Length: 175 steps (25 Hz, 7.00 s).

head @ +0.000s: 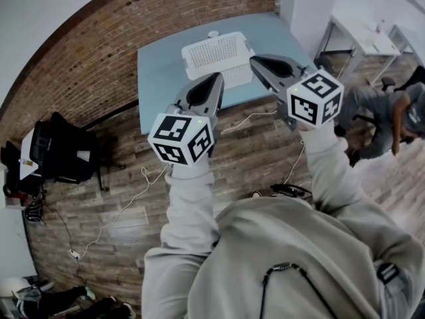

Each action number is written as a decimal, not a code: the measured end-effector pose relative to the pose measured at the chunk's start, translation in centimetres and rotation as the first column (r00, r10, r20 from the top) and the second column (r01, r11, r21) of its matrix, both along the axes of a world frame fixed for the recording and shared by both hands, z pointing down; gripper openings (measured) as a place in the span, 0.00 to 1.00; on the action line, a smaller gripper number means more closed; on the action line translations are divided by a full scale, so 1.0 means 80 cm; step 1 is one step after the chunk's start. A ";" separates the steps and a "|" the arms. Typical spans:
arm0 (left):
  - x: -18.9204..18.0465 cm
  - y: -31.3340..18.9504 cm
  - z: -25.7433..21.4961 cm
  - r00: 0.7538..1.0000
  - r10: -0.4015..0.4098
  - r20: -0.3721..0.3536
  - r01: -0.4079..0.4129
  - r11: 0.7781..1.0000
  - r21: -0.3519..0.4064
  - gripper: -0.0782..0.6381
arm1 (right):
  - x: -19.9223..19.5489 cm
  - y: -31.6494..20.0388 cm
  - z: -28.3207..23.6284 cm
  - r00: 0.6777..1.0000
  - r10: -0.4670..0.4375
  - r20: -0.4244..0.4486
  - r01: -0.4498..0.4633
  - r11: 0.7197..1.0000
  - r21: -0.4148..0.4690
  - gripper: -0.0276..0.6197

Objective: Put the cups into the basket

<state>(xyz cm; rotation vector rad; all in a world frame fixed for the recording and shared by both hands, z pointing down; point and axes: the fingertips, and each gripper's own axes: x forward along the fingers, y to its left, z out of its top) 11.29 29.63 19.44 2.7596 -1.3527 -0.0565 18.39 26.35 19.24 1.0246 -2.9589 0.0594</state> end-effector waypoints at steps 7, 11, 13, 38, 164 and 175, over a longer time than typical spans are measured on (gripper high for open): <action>0.016 -0.017 0.010 0.999 -0.039 -0.024 0.039 0.999 -0.013 0.10 | 0.016 -0.003 0.028 0.998 -0.046 -0.034 0.044 0.998 -0.043 0.06; 0.018 -0.022 0.008 0.998 -0.061 -0.025 0.061 0.998 -0.011 0.10 | 0.028 -0.003 0.028 0.998 -0.066 -0.021 0.065 0.997 -0.042 0.06; 0.022 -0.023 0.006 0.998 -0.065 -0.019 0.065 0.998 -0.002 0.10 | 0.038 -0.003 0.032 0.997 -0.071 -0.010 0.070 0.996 -0.050 0.06; -0.027 -0.173 0.034 0.998 -0.058 -0.008 0.057 0.997 -0.059 0.10 | -0.016 -0.131 0.032 0.999 -0.047 -0.006 0.046 0.996 -0.075 0.06; -0.252 -0.756 0.334 0.953 -0.197 -0.229 0.069 0.880 -0.470 0.10 | -0.238 -0.812 0.495 0.271 -0.519 -0.811 0.388 0.830 -0.401 0.24; -0.259 -0.747 0.379 0.953 -0.206 -0.224 0.061 0.851 -0.521 0.10 | -0.248 -0.832 0.584 -0.088 -0.387 -0.918 0.501 0.779 -0.377 0.26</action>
